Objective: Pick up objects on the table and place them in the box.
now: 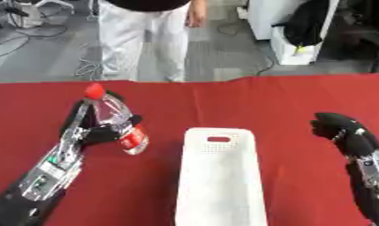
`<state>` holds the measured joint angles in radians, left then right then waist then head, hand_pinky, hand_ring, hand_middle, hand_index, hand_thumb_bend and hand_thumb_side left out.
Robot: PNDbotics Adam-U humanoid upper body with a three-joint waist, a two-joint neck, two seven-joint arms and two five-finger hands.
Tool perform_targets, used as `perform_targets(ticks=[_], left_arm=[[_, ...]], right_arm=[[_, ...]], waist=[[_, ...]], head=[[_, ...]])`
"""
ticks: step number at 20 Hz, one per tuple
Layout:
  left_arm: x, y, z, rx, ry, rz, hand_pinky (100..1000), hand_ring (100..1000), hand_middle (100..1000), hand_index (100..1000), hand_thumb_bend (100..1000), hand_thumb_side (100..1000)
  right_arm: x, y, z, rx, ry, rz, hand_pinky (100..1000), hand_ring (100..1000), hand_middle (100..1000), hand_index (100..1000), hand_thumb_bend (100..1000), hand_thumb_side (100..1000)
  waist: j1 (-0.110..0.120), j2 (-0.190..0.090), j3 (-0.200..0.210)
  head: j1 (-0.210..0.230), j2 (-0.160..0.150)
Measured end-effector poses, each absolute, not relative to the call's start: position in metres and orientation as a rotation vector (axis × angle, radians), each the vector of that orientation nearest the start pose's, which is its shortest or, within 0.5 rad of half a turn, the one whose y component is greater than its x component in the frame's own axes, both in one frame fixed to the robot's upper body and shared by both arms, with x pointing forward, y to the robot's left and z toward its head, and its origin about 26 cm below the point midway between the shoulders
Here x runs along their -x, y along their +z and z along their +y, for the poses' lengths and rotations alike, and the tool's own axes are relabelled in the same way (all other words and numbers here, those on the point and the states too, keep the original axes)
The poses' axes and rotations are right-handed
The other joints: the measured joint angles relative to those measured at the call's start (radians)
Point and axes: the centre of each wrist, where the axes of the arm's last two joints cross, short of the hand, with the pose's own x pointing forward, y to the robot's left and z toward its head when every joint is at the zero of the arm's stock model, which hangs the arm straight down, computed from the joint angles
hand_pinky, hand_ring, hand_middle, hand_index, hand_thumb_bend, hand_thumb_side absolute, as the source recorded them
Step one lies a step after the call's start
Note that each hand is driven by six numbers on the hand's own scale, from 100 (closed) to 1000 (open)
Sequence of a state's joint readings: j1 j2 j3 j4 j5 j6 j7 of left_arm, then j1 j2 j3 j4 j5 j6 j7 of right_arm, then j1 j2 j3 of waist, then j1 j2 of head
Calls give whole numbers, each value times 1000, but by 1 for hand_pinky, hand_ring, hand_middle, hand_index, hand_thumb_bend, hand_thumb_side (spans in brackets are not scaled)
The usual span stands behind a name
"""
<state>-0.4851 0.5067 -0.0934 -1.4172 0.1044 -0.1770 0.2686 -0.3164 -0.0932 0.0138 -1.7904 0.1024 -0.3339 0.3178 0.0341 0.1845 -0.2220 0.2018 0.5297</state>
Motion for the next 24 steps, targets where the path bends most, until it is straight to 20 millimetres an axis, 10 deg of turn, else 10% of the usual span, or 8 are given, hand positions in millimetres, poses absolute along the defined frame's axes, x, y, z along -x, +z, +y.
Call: perform_targets(ticks=[19,20,21,24], left_arm=[[-361,211,288,-188,-368,-2229,100,222,351,335,494,100],[-361,211,286,-179,-381,-2227,100,222,356,335,100,100],[-360,211,284,-171,-395,-2224,100,223,352,336,491,100],[-360,214,276,-143,-434,-2223,100,227,354,338,478,100]], right_arm=[[-332,131,-222,-82,653,-2323,800,801,799,850,100,999],[-332,131,-223,-78,655,-2322,800,801,797,850,100,906],[-332,131,-224,-75,656,-2320,800,802,799,850,100,999],[-331,130,-225,-68,657,-2315,800,802,799,850,100,999]], waist=[[11,-32,-13],[13,-33,-19],[14,-34,-25],[20,-39,-44]], head=[[-9,7],[-9,8],[-9,9],[-9,13]])
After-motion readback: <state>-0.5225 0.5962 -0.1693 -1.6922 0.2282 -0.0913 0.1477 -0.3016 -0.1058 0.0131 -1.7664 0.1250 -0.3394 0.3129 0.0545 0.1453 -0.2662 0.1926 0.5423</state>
